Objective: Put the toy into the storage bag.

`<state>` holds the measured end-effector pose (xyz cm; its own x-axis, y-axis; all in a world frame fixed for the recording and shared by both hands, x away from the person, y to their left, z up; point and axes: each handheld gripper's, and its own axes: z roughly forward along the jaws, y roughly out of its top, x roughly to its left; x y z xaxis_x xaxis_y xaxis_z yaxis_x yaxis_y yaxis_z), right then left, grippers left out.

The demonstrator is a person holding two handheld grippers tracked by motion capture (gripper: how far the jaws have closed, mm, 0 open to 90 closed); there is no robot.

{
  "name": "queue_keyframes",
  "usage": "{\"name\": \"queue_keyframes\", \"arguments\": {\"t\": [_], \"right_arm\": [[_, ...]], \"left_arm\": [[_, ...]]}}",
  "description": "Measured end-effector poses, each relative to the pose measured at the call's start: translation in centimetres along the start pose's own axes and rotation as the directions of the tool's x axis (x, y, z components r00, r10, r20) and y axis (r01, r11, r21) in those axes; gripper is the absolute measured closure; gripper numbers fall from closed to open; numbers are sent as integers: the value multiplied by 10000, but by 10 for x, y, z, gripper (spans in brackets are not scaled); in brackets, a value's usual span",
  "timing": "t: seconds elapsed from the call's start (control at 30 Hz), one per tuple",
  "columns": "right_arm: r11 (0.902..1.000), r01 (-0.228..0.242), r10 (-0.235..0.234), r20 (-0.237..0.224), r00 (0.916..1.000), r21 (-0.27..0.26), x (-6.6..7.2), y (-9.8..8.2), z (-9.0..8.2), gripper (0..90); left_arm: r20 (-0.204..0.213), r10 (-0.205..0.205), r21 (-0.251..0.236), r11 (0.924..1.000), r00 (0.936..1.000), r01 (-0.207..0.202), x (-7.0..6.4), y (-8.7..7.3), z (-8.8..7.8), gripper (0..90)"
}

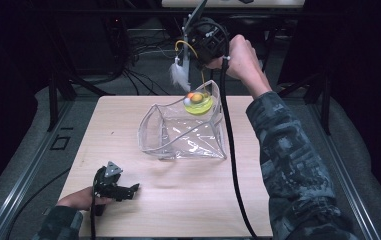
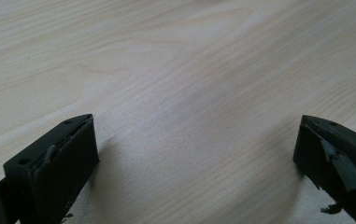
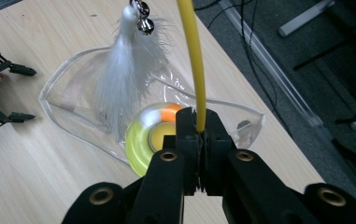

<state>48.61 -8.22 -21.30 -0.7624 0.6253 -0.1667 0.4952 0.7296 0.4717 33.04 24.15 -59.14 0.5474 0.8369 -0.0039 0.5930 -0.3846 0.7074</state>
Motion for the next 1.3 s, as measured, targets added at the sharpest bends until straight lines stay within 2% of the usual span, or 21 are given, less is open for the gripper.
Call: {"name": "queue_keyframes", "arguments": {"t": [0.1,0.5,1.3], "right_arm": [[10000,-17,19,-190,9998,91,2,-1,11,884],[9995,-96,113,-570,9983,286,5,-6,37,884],[9972,-183,251,-940,9953,722,4,-26,65,884]], "left_arm": [[3,8,-2,10000,10000,-8,0,0,0,0],[5,-9,-8,10000,10000,9,0,0,0,0],[16,40,-1,10000,10000,-40,0,0,0,0]]}}
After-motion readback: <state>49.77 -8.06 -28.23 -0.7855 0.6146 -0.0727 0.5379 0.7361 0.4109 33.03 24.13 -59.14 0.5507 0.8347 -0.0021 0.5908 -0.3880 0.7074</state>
